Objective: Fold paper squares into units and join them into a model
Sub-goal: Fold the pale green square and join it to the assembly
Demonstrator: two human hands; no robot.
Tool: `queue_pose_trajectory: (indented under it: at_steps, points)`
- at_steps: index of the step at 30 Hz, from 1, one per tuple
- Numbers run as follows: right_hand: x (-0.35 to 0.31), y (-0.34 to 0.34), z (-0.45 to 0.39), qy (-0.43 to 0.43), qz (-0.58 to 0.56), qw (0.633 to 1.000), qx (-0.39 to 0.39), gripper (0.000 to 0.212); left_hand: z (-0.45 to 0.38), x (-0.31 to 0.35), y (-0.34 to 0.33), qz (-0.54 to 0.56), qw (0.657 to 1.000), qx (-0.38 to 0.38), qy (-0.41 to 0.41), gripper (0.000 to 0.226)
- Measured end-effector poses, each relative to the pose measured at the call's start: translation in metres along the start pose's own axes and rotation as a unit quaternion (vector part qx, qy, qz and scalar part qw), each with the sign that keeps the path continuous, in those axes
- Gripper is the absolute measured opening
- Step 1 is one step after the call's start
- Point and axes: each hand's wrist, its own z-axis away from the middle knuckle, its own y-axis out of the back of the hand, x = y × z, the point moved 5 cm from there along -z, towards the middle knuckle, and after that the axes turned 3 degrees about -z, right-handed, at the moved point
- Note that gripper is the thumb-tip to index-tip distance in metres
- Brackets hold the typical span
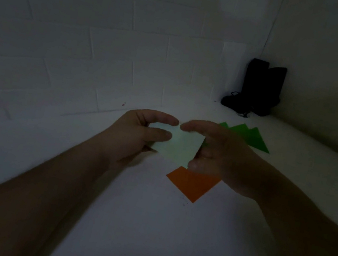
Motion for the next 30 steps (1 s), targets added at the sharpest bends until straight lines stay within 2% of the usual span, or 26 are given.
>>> queue_pose_trajectory:
  at_steps: [3, 7, 14, 19, 21, 24, 27, 30]
  points:
    - [0.006, -0.001, -0.001, -0.006, 0.016, 1.0, 0.004, 0.075, 0.001, 0.001, 0.0, -0.022, 1.0, 0.009, 0.004, 0.025]
    - [-0.001, 0.0, -0.001, 0.022, 0.107, 0.993, 0.035, 0.052, 0.003, 0.0, -0.001, -0.049, 0.999, -0.001, 0.015, 0.023]
    - [0.003, 0.004, -0.002, 0.007, 0.089, 0.989, 0.115, 0.015, 0.002, -0.002, -0.005, -0.026, 0.998, -0.051, 0.0, 0.035]
    - [0.012, 0.007, -0.005, -0.025, 0.02, 0.985, 0.168, 0.011, 0.005, -0.002, -0.014, -0.033, 0.992, -0.117, -0.032, 0.058]
    - [0.014, 0.009, -0.006, -0.026, -0.013, 0.98, 0.199, 0.012, 0.005, -0.001, -0.018, -0.022, 0.992, -0.12, -0.04, 0.051]
    - [0.014, 0.011, -0.004, -0.016, -0.052, 0.975, 0.217, 0.014, 0.004, -0.002, -0.018, -0.056, 0.992, -0.095, -0.061, 0.03]
    - [0.012, 0.012, -0.003, 0.001, -0.028, 0.975, 0.22, 0.019, 0.005, 0.0, -0.019, -0.067, 0.993, -0.062, -0.072, 0.024]
    - [0.01, 0.011, -0.003, 0.014, -0.007, 0.975, 0.221, 0.026, 0.008, 0.005, -0.02, -0.115, 0.985, -0.016, -0.125, 0.012]
